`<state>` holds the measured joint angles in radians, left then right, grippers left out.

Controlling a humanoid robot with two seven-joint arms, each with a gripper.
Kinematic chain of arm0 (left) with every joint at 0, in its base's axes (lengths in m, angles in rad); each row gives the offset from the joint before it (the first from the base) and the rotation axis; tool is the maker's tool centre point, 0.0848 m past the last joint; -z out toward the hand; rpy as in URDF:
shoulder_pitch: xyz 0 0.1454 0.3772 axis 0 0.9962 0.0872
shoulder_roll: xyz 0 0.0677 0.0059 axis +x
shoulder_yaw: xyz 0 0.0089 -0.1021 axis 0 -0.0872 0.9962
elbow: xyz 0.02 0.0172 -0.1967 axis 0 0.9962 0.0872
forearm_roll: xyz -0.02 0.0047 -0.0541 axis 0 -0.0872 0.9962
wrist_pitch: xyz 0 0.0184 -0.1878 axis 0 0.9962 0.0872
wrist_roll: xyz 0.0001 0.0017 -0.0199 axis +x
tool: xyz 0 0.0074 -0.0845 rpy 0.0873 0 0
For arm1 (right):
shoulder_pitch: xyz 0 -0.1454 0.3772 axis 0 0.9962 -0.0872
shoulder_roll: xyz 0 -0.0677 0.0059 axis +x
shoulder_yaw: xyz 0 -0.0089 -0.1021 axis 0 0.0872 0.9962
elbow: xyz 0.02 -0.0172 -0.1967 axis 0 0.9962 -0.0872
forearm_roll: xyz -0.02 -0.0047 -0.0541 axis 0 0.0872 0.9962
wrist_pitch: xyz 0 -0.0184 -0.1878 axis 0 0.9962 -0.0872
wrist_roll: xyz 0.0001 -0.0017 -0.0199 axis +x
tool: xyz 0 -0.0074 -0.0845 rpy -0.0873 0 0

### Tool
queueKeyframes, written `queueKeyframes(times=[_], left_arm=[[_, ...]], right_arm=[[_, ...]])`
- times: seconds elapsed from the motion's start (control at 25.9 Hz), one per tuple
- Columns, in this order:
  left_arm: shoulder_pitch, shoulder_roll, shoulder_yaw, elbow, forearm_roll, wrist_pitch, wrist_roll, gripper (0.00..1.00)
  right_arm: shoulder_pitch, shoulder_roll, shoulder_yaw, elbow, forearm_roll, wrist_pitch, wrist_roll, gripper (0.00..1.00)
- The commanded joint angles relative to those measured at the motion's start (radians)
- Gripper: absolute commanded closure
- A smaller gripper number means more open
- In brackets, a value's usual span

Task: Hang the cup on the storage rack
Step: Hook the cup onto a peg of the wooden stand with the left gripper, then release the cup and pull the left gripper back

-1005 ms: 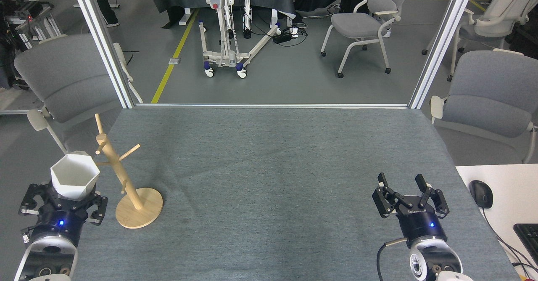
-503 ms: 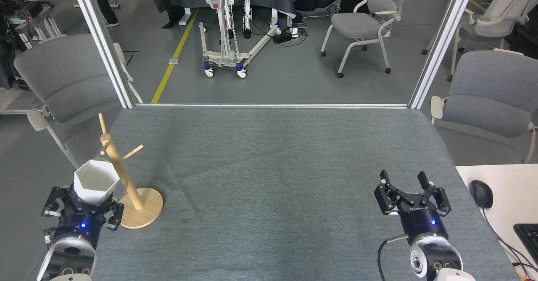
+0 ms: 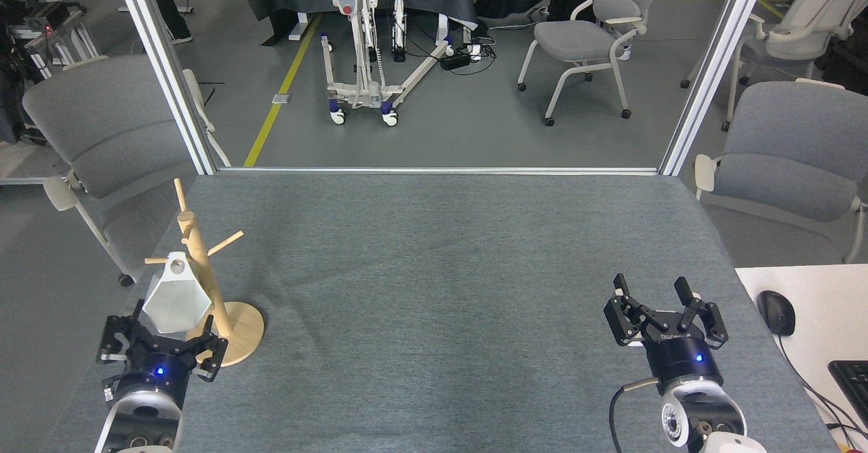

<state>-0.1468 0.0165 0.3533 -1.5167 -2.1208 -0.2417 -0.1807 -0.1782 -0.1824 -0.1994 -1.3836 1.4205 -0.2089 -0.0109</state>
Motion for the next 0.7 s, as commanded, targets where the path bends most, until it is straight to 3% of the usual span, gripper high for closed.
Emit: queueKeyframes(times=[0.0,0.43,0.66], left_arm=[[0.004,-0.009,0.000,0.056,0.001,-0.004,0.018,0.02],[0.044,-0.015,0.000,0.158,0.045,-0.007,0.081,0.02],[0.036,-0.145,-0.056,0.142,0.151,-0.027,0.087,0.02]], right_arm=[[0.000,0.000,0.000,0.000,0.000,0.000,0.000,0.00],[0.000,0.006,0.002,0.000,0.000,0.000,0.000,0.00],[0.000,0.008,0.002,0.000,0.000,0.000,0.000,0.00]])
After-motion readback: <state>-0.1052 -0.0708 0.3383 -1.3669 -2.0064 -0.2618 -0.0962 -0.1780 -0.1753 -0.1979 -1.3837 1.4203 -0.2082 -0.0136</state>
